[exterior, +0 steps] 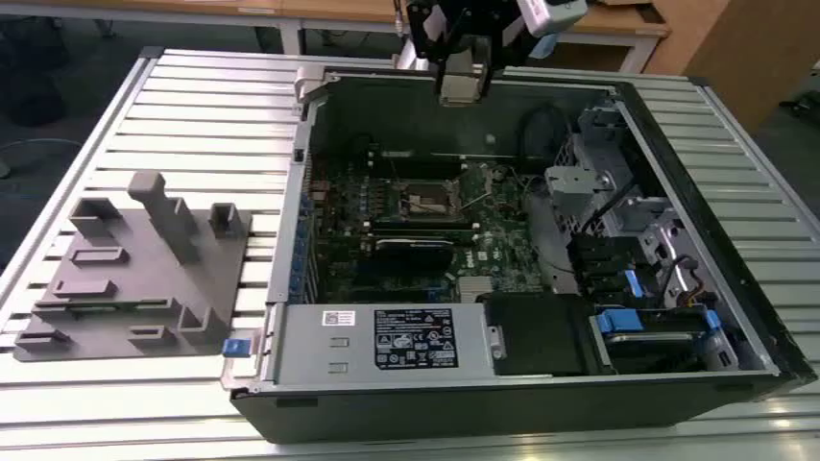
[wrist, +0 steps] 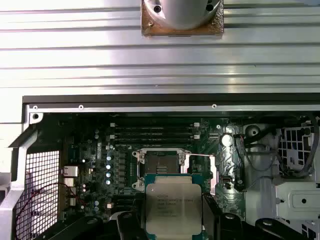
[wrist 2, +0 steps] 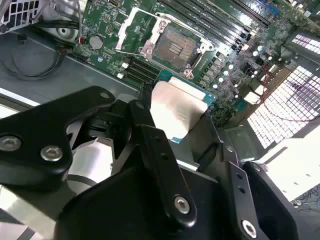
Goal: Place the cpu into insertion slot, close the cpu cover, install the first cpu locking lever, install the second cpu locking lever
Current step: 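Place the cpu into insertion slot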
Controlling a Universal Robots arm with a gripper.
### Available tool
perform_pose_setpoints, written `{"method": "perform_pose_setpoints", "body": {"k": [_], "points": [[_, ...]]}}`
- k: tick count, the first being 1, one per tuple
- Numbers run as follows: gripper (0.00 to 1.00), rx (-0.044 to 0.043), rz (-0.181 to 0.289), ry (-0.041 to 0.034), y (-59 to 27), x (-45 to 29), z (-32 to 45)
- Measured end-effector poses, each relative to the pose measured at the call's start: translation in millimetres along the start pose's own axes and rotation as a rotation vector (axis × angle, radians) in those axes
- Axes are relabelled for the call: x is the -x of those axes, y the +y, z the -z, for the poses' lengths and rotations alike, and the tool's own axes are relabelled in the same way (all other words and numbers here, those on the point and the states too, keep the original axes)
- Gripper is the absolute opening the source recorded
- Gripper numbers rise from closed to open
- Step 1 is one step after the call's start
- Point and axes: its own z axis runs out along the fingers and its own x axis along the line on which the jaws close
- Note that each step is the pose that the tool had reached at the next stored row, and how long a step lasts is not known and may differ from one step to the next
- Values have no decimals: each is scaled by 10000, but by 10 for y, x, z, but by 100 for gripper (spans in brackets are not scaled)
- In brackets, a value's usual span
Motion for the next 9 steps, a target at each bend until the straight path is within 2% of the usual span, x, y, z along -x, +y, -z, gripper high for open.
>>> {"method": "perform_pose_setpoints", "body": {"k": [9], "points": [[54, 4, 0, 0, 0, -8, -3]]}}
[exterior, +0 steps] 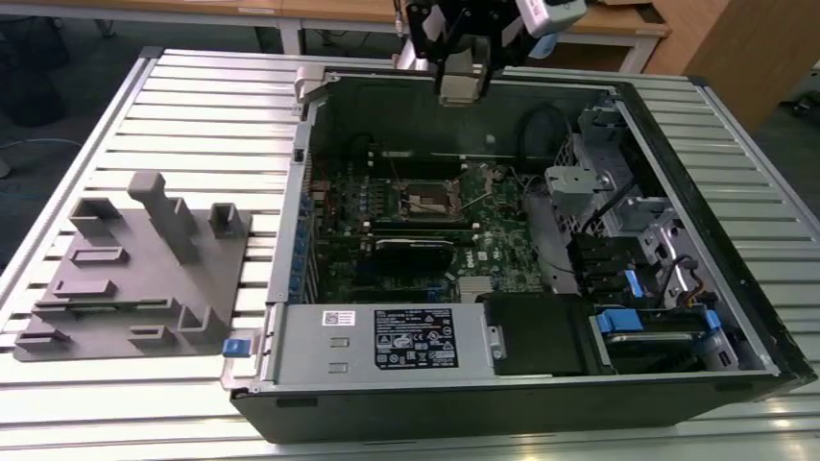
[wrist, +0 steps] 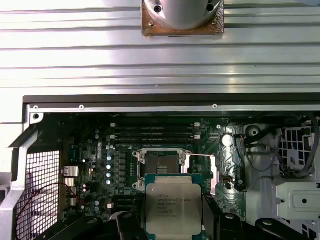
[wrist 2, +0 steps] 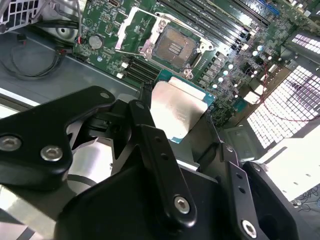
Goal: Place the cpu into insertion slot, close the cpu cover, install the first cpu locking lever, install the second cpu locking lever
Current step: 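Place the cpu into insertion slot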
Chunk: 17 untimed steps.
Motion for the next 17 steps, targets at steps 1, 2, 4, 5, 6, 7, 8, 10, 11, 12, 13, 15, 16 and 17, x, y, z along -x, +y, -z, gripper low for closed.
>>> {"method": "perform_pose_setpoints", "body": {"k": [1, 2, 4, 5, 6, 7, 8, 10, 11, 12, 13, 15, 16, 17], "points": [[54, 0, 0, 0, 0, -1, 0], [54, 0, 0, 0, 0, -3, -1], [54, 1, 0, 0, -1, -5, -11], [54, 0, 0, 0, -1, -6, -12], [54, 0, -1, 0, -2, -8, -12], [54, 0, -1, 0, -2, -9, -13], [54, 0, 0, 0, -2, -12, -14], [54, 0, 0, 0, -2, -15, -14], [54, 0, 0, 0, -2, -15, -14], [54, 0, -1, 0, -2, -17, -14], [54, 2, -2, -2, -2, -22, -15], [54, 0, 0, -5, -2, -31, -16], [54, 0, 0, -6, -3, -37, -17], [54, 0, 1, -7, -3, -43, -18]]}}
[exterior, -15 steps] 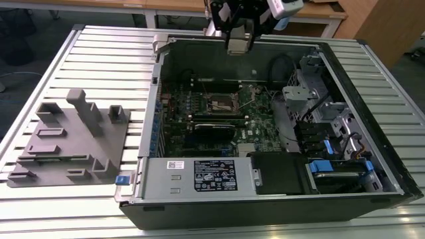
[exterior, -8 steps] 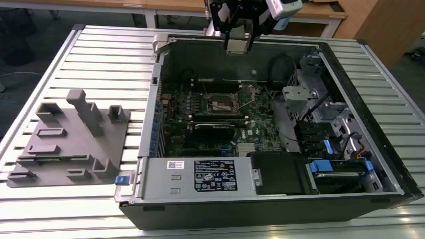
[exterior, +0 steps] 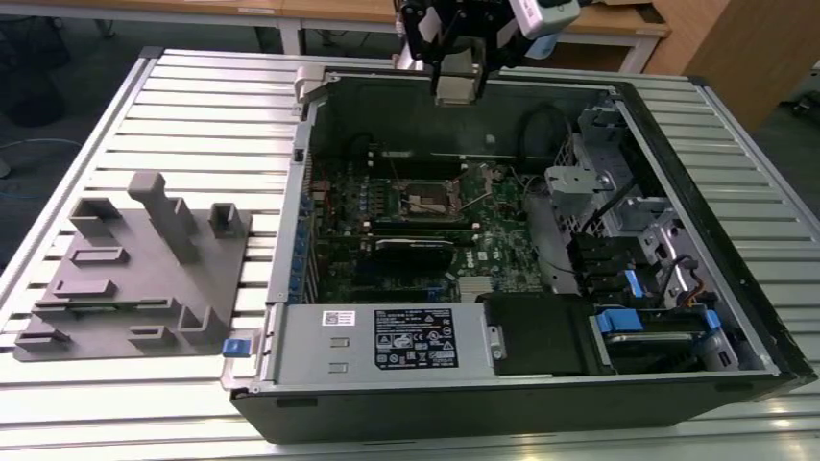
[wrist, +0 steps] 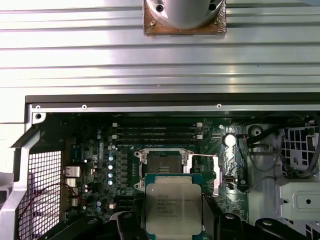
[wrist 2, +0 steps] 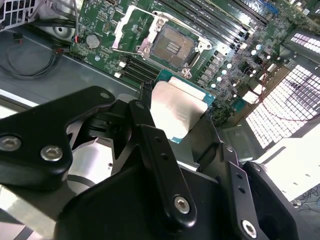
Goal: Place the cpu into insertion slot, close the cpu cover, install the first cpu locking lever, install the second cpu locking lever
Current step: 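Place the cpu into insertion slot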
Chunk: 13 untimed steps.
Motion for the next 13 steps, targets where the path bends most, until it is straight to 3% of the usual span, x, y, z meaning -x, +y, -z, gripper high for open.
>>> {"method": "perform_pose_setpoints", "body": {"k": [13], "points": [[54, 0, 1, -10, -2, -40, -8]]}}
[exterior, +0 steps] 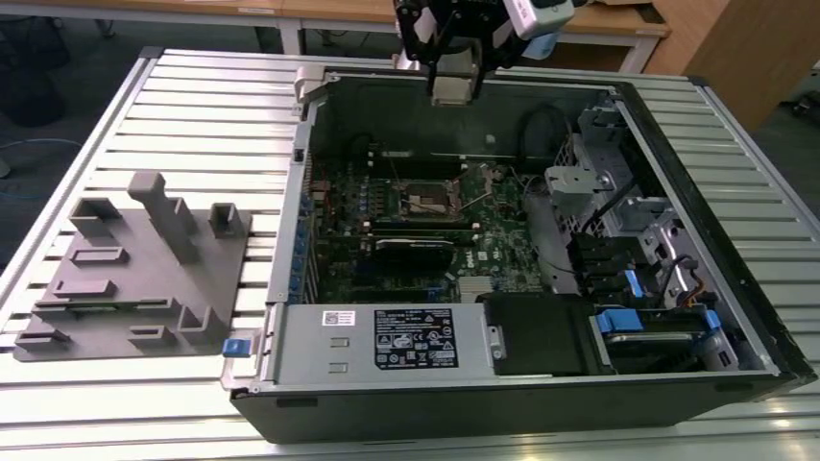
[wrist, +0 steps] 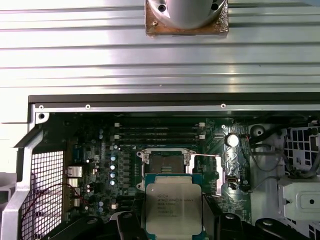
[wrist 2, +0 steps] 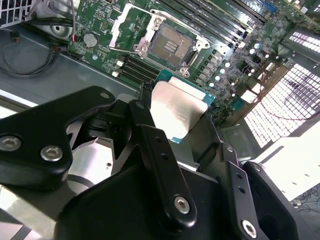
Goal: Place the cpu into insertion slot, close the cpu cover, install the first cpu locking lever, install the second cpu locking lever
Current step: 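Place the cpu into insertion slot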
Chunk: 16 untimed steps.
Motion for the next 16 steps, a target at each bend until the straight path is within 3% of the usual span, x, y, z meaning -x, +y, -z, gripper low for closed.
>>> {"method": "perform_pose_setpoints", "body": {"k": [16], "points": [[54, 1, 1, -2, -4, -69, -21]]}}
